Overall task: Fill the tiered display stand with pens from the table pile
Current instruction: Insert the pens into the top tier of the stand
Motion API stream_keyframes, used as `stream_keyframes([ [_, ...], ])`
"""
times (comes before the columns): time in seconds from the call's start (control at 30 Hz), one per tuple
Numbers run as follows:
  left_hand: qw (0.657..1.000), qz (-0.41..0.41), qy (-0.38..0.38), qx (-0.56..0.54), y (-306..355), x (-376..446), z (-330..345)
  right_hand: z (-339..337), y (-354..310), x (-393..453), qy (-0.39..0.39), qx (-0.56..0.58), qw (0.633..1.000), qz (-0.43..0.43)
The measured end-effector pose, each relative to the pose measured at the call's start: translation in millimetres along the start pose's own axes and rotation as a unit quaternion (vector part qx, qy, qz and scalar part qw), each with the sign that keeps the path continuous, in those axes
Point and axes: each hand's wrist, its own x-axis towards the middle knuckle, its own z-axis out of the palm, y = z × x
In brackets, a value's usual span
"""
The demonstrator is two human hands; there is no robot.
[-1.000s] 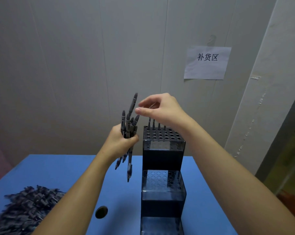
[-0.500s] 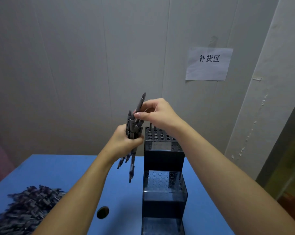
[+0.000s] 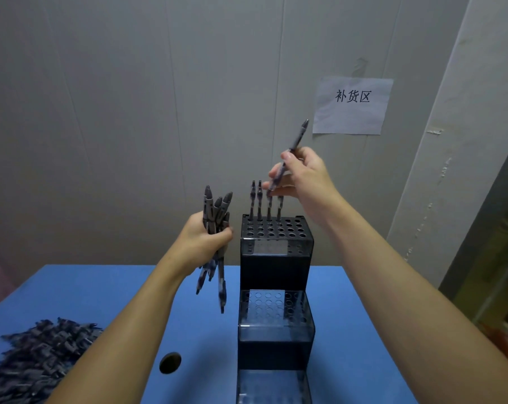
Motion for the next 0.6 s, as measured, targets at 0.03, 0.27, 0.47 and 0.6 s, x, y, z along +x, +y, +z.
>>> stream_keyframes([
  [0.03, 1.000, 0.001, 0.005, -0.005, -0.5, 1.4, -1.3, -6.7, 3.7, 0.2, 0.007, -0.001, 1.000, 0.012],
  [0.27, 1.000, -0.001, 0.019, -0.013, -5.3, 6.9, -10.2, -53.3, 27.6, 0.6, 0.062, -0.030, 0.992, 0.103],
  [0.47, 1.000, 0.003, 0.021, -0.009, -6.0, 8.7, -7.6, -78.1, 35.0, 5.5, 0.038, -0.116, 0.982, 0.145],
  [0.6, 1.000, -0.005, 0.030, -0.008, -9.5, 11.2, -10.6, -88.7, 29.0, 10.3, 0.089, -0.152, 0.977, 0.117],
])
